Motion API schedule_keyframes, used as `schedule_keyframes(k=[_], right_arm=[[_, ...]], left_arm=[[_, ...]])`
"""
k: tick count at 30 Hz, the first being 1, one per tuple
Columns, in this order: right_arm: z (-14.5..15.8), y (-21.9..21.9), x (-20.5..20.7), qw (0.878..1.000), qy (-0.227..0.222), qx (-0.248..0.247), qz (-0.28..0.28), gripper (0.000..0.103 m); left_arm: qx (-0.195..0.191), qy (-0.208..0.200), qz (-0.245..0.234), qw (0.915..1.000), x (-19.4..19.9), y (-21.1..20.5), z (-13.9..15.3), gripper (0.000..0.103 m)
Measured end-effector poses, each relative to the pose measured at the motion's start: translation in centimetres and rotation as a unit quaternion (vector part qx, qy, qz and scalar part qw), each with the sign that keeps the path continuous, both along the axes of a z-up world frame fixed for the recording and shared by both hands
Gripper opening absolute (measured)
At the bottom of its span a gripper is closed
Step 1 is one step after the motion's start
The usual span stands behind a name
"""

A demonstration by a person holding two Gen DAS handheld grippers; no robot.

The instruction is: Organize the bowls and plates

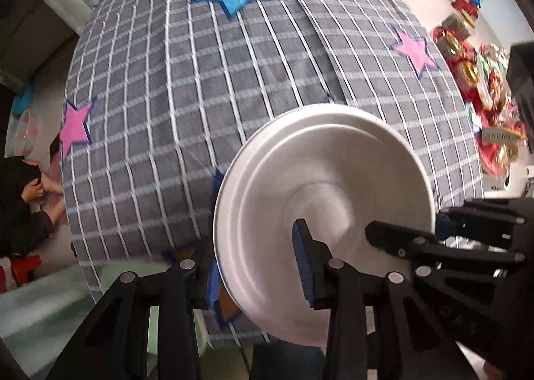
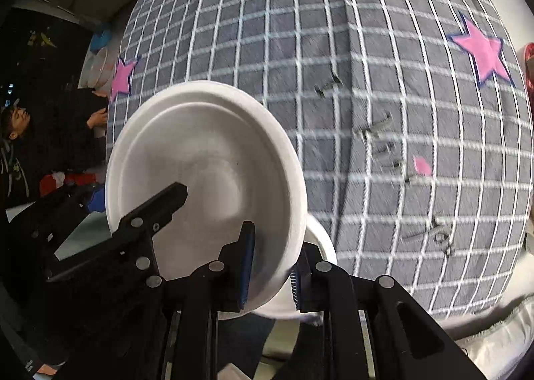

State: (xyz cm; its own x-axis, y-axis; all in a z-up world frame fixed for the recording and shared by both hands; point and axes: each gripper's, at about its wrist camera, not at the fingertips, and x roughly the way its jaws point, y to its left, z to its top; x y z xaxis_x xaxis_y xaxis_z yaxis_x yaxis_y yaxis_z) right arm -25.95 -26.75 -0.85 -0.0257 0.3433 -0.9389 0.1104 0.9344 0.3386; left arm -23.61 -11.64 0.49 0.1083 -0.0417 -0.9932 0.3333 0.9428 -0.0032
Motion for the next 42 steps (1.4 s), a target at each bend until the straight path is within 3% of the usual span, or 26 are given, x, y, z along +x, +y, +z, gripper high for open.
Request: schedule_keyframes(k=[6, 10, 12, 14, 16, 21, 27, 36, 42], right_arm=[[-0.4, -1.2, -3.1, 0.999, 0.011, -0.005, 0.036, 0.022], [-0.6, -1.9, -4.4, 0.998, 0.011, -0.013, 0.059, 0.023], [-0.9, -2.4, -4.8, 0.997, 0.021, -0.028, 0.067, 0.035], [-0.8, -3.4, -5.2, 0.997, 0.025, -0.039, 0.060, 0.075], [-0.5, -4.6, -5.8, 0.998, 0.022, -0.029, 0.050, 0.085], [-0.1, -6.6, -7.3, 0.999, 0.027, -0.023, 0.037, 0.085], [-0.5, -6.6, -7.4, 0.998, 0.024, -0.037, 0.033, 0.085], [0.6, -6.4, -7.4, 0.994, 0.000, -0.101, 0.032, 0.085], [0.9, -4.7, -6.5, 0.989, -0.009, -0.146, 0.040, 0.085]], left_arm=[[0.009, 0.031, 0.014, 0.9994, -2.4, -0.1, -1.7, 0.043], [0.045, 0.038, 0.037, 0.9976, -2.9, 0.2, -2.3, 0.074], [0.055, 0.033, 0.053, 0.9965, -2.9, 0.9, -2.1, 0.074], [0.046, 0.036, 0.078, 0.9952, -2.9, 1.9, -2.0, 0.079], [0.039, 0.038, 0.100, 0.9935, -3.0, 2.8, -1.8, 0.079], [0.044, 0.032, 0.107, 0.9927, -3.7, 2.9, -1.6, 0.079], [0.039, -0.006, 0.101, 0.9941, -5.8, 2.0, 0.0, 0.079], [-0.014, -0.040, 0.170, 0.9846, -9.0, 5.2, 1.3, 0.079], [-0.049, -0.063, 0.177, 0.9809, -10.8, 6.6, 1.6, 0.079]])
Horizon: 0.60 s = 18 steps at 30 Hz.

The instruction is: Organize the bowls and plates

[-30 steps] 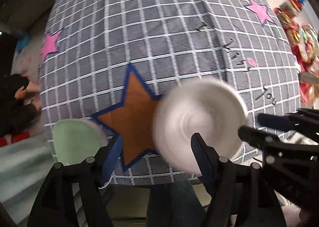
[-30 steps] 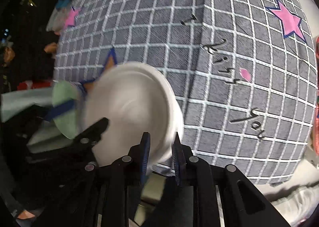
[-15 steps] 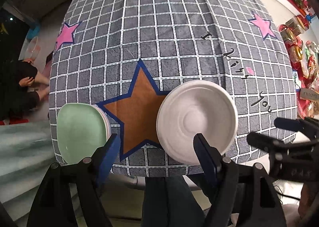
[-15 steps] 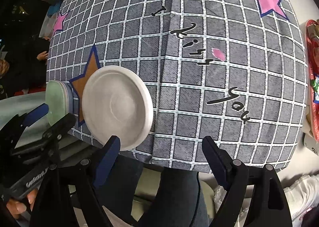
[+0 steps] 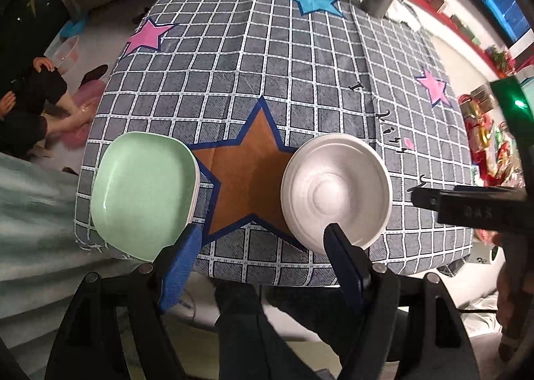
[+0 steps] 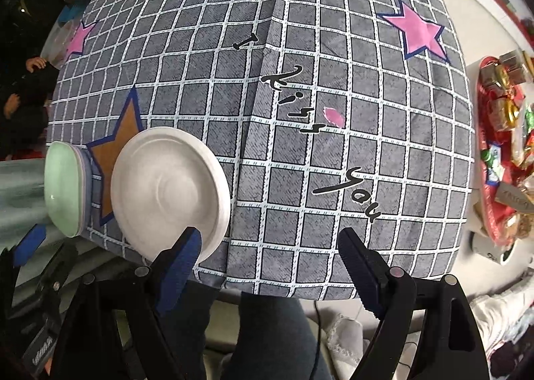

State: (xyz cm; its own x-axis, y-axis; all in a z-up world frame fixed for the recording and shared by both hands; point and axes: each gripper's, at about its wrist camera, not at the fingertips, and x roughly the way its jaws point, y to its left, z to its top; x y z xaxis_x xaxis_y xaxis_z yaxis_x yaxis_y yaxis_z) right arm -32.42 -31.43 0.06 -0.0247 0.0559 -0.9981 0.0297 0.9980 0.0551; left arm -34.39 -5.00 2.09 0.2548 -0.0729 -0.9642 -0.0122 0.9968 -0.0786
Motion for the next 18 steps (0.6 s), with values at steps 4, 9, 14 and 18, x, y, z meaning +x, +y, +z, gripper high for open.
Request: schedule_keyframes(k=[4, 9, 14, 18], right_arm=[[-0.6, 1.4, 0.6, 1.000, 0.007, -0.024, -0.003, 0.085], [-1.2, 2.8, 0.8, 0.999, 0.016, -0.036, -0.029, 0.085], [-0.6, 3.5, 0.6, 0.995, 0.021, -0.039, -0.089, 0.085], [-0.6, 3.8, 0.7, 0.990, 0.026, -0.052, -0.126, 0.085]], left_arm=[[-0.012, -0.010, -0.014, 0.9998, -0.4, 0.9, -0.3, 0.079], [-0.026, -0.016, -0.032, 0.9990, 0.7, 3.5, -0.4, 0.079], [-0.036, -0.034, -0.035, 0.9982, 1.8, 6.3, 0.8, 0.079], [-0.040, -0.031, -0.039, 0.9980, 2.0, 8.0, 0.5, 0.079]])
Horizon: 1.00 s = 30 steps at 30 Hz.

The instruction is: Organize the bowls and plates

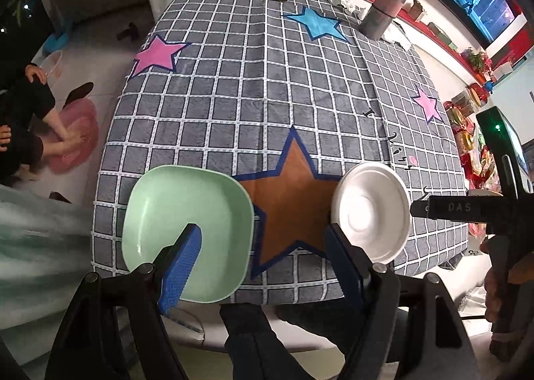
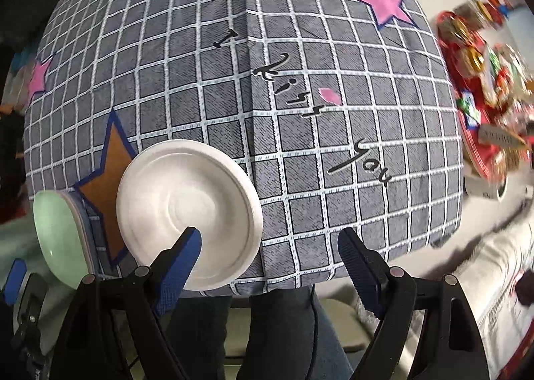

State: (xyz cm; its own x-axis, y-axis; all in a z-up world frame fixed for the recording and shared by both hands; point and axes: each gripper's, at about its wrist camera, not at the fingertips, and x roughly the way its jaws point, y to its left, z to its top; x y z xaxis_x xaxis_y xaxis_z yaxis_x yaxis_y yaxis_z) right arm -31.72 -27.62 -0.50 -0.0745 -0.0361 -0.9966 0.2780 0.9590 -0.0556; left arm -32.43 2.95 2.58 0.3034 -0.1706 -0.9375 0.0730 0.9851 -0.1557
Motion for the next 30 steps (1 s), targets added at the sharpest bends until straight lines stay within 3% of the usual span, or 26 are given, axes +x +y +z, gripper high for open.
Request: schedule_keyframes(k=[11, 21, 30], right_arm=[[0.6, 2.4, -0.4, 1.000, 0.001, -0.005, 0.000, 0.085], [0.5, 0.7, -2.9, 0.997, -0.016, -0.001, -0.078, 0.085], [-0.5, -1.2, -4.2, 0.993, -0.035, 0.007, -0.113, 0.085]], left_arm=[[-0.002, 0.005, -0.036, 0.9993, 0.5, 0.9, -0.5, 0.079], [0.016, 0.025, -0.094, 0.9951, 1.7, 0.4, -1.5, 0.079], [0.046, 0.045, -0.155, 0.9859, 3.6, -3.9, -2.0, 0.079]])
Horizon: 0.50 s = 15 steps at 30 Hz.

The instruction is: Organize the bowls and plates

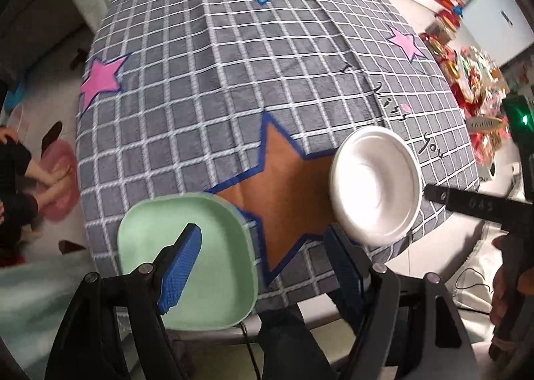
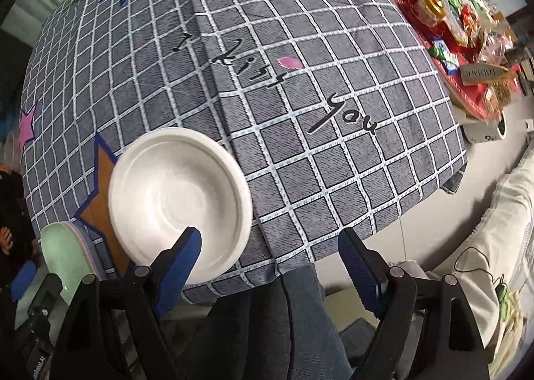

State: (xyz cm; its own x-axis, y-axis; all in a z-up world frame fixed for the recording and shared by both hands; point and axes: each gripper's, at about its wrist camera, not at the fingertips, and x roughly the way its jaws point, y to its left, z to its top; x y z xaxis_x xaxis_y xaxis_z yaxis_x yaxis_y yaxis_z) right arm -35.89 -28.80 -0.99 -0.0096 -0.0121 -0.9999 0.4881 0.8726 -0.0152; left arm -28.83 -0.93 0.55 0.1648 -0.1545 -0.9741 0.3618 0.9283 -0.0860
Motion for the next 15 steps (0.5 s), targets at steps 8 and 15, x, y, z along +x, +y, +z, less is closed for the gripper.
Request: schedule_keyframes(k=[8, 15], right_arm=[[-2.9, -1.7, 0.8, 0.999, 0.026, 0.031, 0.029, 0.085], [-5.3, -1.9, 2.2, 0.995, 0.033, 0.063, 0.070, 0.085]], left_arm=[[0.036, 0.033, 0.011, 0.9987, 2.7, -5.7, -2.4, 0.079], [0.069, 0.051, 0.010, 0.9963, 4.0, -8.3, -5.6, 0.079]])
